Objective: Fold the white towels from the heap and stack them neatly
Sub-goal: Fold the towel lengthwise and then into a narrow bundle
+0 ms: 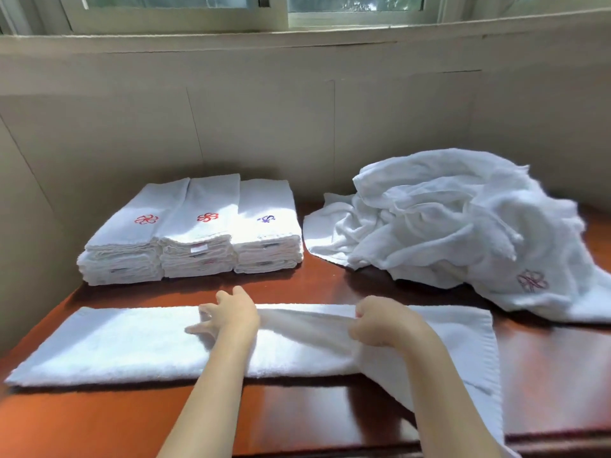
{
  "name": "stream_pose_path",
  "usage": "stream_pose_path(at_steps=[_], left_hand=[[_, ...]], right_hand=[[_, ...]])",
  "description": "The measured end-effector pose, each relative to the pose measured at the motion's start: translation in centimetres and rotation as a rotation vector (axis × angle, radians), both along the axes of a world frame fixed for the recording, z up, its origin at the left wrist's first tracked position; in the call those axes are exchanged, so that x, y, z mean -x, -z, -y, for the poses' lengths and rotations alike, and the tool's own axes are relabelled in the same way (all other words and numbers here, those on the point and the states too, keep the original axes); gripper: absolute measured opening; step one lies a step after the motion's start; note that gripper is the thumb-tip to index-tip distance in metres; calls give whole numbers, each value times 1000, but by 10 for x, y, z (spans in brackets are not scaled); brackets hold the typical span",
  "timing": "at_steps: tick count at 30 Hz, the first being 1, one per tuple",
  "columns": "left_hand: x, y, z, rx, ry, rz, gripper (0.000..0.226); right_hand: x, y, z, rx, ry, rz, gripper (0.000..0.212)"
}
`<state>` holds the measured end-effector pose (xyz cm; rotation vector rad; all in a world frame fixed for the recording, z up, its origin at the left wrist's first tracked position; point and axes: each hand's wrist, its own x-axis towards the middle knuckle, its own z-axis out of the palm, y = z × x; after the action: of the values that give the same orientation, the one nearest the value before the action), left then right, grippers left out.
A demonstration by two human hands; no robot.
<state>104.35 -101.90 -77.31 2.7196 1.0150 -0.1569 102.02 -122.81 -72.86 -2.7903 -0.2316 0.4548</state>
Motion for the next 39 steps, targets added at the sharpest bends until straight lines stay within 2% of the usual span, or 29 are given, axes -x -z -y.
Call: stream_pose_path(at_steps=[3,9,12,14,17,19,23,25,27,29,31,34,36,39], left_hand=[[2,8,21,-36,33,120,42],[13,5,90,94,541,96,40],[16,10,110,24,659,125,39],[17,11,111,13,651,157,38],[17,13,107,62,636,203,39],[18,14,107,86,628,234,39],[20,15,106,52,659,227,41],[20,18,104,69,664,254,37],[21,19,100,97,656,312,32],[22,23,94,98,651,386,41],[23,28,87,63,659,466,49],[21,32,79,-4,656,483,34],[20,32,77,-55,644,427,26],[17,35,76,-77,644,431,24]], right_hand=[[-2,-1,19,-63,65,55,29],[11,-8,51,99,-80,-192,31],[19,-4,63,79,-68,-171,27],[23,0,74,31,-28,-89,24],[28,8,92,-41,64,-3,37],[29,11,101,-102,130,52,35],[13,-1,120,-443,358,440,25],[0,-8,131,-547,418,568,21],[-13,0,136,-543,474,689,17],[-23,18,135,-418,609,812,16],[-27,37,138,-266,734,735,25],[-23,46,154,-159,759,353,30],[-16,45,165,-187,717,231,28],[-3,40,173,-263,697,146,38]])
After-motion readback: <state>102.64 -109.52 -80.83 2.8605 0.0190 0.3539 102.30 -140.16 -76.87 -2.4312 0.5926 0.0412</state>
